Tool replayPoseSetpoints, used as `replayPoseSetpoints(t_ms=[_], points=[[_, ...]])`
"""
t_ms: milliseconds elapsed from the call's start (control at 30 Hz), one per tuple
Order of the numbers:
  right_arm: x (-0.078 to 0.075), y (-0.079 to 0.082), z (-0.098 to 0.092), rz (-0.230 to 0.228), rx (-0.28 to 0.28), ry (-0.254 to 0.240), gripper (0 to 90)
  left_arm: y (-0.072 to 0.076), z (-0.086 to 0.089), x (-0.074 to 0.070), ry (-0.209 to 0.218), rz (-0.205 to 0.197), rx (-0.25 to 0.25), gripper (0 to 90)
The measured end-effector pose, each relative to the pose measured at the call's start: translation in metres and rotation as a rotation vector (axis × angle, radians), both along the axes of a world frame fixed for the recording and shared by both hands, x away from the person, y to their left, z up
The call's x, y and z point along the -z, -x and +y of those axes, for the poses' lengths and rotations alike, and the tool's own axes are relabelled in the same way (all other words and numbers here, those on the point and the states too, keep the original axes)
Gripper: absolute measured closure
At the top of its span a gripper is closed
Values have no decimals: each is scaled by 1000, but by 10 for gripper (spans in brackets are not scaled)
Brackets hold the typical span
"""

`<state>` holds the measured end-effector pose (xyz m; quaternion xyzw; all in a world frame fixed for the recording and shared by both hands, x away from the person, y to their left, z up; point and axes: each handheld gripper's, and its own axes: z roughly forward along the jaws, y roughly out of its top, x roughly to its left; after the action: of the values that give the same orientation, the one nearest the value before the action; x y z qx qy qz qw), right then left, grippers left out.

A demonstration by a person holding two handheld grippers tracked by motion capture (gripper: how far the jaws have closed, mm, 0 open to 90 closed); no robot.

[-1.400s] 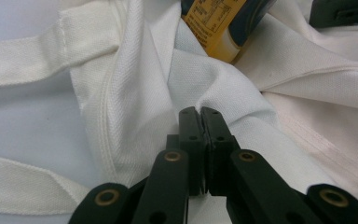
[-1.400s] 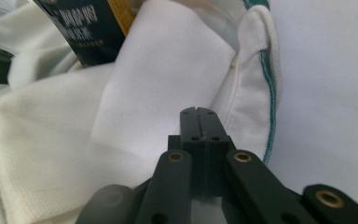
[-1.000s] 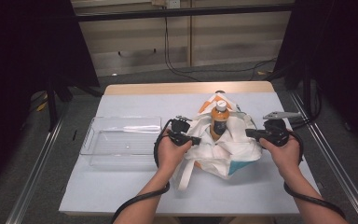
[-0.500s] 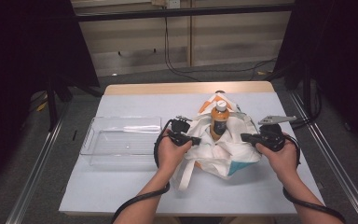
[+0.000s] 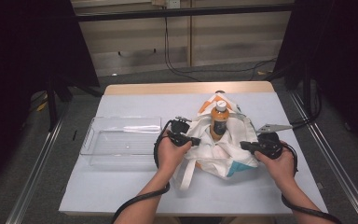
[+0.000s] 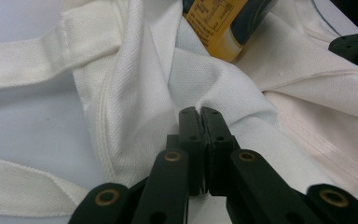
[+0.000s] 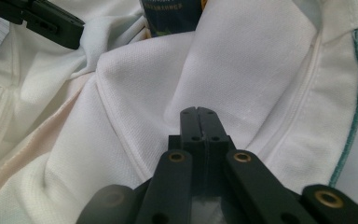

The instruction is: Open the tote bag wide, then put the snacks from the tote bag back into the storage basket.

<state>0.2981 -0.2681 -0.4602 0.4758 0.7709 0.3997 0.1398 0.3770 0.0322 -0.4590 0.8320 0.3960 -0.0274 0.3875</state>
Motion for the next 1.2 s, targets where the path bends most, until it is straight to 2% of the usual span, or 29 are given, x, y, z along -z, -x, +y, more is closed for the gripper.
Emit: replayPoseSetpoints(t_ms=[167, 333, 467, 533, 567, 600, 633, 733, 833, 933, 967, 1067, 1200], points=[[5, 2, 0, -8, 5, -6, 900, 1, 0, 3, 3, 0, -4, 881], [6, 3, -3, -8, 22, -43, 900, 0, 2, 1, 19, 9, -13, 875], [-2, 1, -6, -12, 44, -88, 839, -1, 1, -3, 35, 22, -15, 848], [-7, 1, -6, -23, 43, -78, 802, -2, 2, -8, 35, 25, -6, 827], [-9, 1, -5, -27, 43, -73, 769, -2, 2, -9, 39, 25, -5, 811], [-10, 1, -5, -34, 47, -66, 692, -2, 2, -11, 53, 25, -9, 792], [-13, 0, -4, -40, 75, -46, 598, -3, 2, -13, 56, 22, -9, 757], [-19, -2, -6, -38, 86, -40, 512, -3, 2, -18, 62, 18, -11, 670], [-24, -4, -7, -36, 108, -12, 352, -4, 2, -22, 63, 8, -6, 598], [-27, -4, -9, -29, 115, -17, 269, -6, 0, -27, 65, 0, -7, 535], [-27, -4, -9, -26, 119, -7, 238, -7, 0, -29, 68, -9, -8, 501], [-29, -5, -12, -17, 131, -21, 183, -8, -4, -32, 70, -17, -9, 363], [-33, -4, -15, -25, 135, -22, 146, -12, -10, -38, 58, -45, 2, 297]])
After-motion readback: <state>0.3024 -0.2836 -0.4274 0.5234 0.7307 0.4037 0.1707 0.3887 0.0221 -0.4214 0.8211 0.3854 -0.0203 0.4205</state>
